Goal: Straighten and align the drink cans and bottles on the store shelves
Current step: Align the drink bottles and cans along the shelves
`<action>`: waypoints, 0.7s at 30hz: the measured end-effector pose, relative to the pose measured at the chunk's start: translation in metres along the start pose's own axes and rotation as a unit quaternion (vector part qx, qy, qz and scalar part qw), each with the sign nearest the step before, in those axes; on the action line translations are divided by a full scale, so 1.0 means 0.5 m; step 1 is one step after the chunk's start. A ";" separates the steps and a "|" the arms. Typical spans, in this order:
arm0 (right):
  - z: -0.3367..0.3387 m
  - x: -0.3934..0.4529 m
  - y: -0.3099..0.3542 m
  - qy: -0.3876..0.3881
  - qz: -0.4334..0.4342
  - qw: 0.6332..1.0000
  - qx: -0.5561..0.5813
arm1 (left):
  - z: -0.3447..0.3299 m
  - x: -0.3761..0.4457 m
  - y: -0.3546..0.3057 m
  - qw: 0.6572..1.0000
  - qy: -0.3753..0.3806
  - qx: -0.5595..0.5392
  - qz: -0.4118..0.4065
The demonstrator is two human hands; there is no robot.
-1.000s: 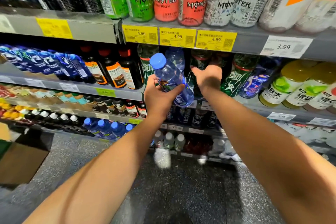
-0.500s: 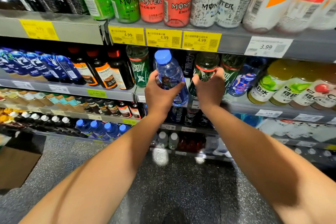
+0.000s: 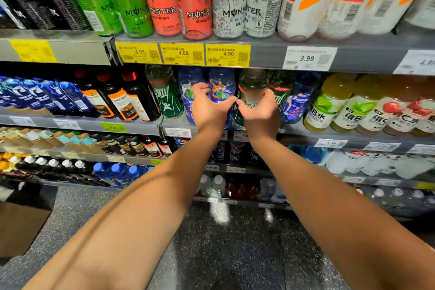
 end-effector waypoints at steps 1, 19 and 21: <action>0.000 0.000 -0.002 -0.001 -0.003 1.000 -0.011 | -0.004 -0.001 -0.003 1.000 0.004 0.006 -0.006; -0.015 0.005 -0.002 0.038 0.007 0.998 -0.048 | -0.013 -0.028 0.017 0.993 0.013 0.115 -0.010; -0.008 0.001 -0.015 0.057 0.000 0.998 -0.035 | -0.015 -0.035 0.024 0.996 0.016 0.086 0.005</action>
Point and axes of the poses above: each hand's wrist, its own x-axis towards the middle knuckle, its own z-axis out of the back of the hand, y = z × x, the point moved 5 cm from there along x, towards the middle knuckle, and after that the axes turned 11 degrees about -z, right-handed, at the moved point
